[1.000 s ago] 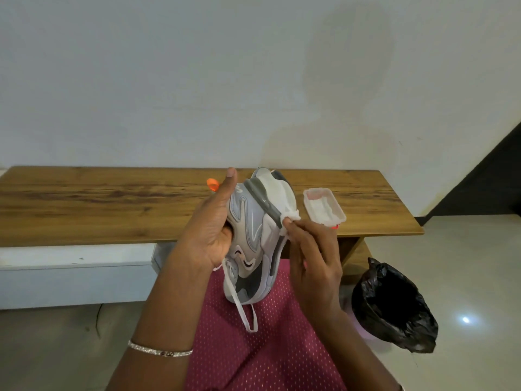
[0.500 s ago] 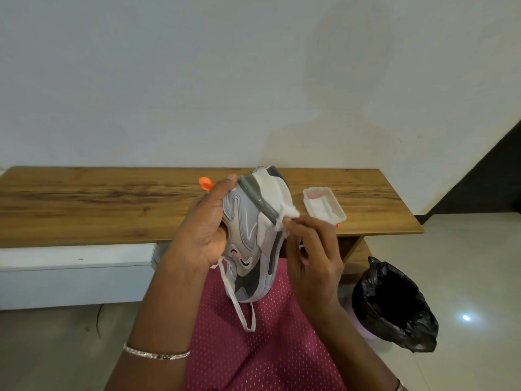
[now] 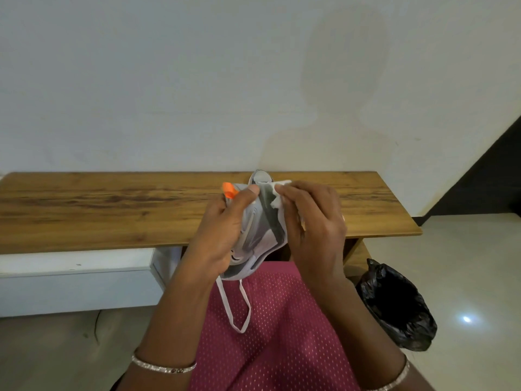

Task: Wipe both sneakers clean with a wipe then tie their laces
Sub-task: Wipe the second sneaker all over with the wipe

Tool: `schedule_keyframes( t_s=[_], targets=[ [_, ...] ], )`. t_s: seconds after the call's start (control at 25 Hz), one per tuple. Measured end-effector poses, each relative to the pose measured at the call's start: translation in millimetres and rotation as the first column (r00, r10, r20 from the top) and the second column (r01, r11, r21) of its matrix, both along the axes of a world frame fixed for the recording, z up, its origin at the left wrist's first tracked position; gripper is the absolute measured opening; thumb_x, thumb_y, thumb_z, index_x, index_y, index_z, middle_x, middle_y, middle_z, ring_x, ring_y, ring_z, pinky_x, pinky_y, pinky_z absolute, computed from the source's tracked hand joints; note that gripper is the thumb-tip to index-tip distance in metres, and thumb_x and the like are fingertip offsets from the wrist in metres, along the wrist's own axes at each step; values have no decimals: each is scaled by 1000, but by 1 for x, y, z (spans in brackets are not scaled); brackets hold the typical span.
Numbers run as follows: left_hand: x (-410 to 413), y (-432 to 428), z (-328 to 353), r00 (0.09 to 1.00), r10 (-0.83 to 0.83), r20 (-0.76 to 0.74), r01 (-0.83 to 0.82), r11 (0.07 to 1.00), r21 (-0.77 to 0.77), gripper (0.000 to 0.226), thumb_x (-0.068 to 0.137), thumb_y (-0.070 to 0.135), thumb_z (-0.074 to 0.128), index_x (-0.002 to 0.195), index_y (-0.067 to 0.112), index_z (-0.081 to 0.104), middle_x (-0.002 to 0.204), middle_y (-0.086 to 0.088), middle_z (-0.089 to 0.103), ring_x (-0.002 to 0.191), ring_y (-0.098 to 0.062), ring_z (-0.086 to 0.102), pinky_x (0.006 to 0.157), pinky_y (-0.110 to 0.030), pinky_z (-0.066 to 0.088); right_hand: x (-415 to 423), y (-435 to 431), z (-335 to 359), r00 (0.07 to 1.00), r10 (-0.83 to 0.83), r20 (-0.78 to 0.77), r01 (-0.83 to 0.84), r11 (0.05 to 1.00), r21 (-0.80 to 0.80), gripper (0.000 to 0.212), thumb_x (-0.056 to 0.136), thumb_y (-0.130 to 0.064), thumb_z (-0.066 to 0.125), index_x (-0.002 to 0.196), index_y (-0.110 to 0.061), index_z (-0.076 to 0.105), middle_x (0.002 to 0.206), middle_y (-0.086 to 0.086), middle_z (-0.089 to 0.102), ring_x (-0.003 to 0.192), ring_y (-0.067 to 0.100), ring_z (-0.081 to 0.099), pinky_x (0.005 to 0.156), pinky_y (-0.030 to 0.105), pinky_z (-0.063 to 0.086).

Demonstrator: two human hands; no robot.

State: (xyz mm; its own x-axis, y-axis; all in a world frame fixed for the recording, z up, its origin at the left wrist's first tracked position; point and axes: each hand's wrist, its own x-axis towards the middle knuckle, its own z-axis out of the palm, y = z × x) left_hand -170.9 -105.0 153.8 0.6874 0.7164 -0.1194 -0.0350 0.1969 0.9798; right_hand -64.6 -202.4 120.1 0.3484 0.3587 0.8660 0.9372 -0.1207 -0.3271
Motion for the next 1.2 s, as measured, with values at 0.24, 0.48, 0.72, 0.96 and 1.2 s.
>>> schedule_keyframes(
  t_s=[0.24,0.48,0.72,0.96,1.2],
  targets=[
    [-4,-3,-3,997,-64,-36,68,986,150,23,97,28,63,86,9,70,76,9,75,77,-4,70,78,-23,54,1,-2,-5,994,30,-104,-40,995,-88,16,96,-9,61,108,-6,71,107,8,66,100,18,58,79,28,50],
    [-9,7,-16,988,-52,-146,95,949,300,26,97,29,64,90,4,63,83,-16,65,74,-19,64,79,-28,57,-16,-14,-37,994,32,-105,-46,991,-129,16,93,-5,63,107,-6,70,107,7,66,103,13,54,88,13,39],
    [-21,26,-35,898,-252,-360,422,722,547,34,95,32,68,80,2,58,62,1,51,55,-10,46,55,-25,39,29,11,-25,777,47,-628,-275,922,-272,18,95,-11,61,104,-20,73,101,-10,71,96,2,62,83,23,51],
    [-21,37,-56,835,-199,-514,513,619,594,33,94,34,70,71,35,45,57,15,50,55,0,46,53,-18,32,53,19,-53,458,49,-887,-377,915,-145,20,94,-14,63,98,-29,76,100,-6,73,98,20,68,84,45,58],
    [-6,87,-73,683,40,-729,621,493,609,34,97,38,62,72,29,42,64,8,47,57,-8,44,51,-23,26,70,20,-67,140,57,-988,-148,988,36,18,95,-9,63,101,-20,76,93,-3,75,96,21,68,85,42,57]
  ],
)
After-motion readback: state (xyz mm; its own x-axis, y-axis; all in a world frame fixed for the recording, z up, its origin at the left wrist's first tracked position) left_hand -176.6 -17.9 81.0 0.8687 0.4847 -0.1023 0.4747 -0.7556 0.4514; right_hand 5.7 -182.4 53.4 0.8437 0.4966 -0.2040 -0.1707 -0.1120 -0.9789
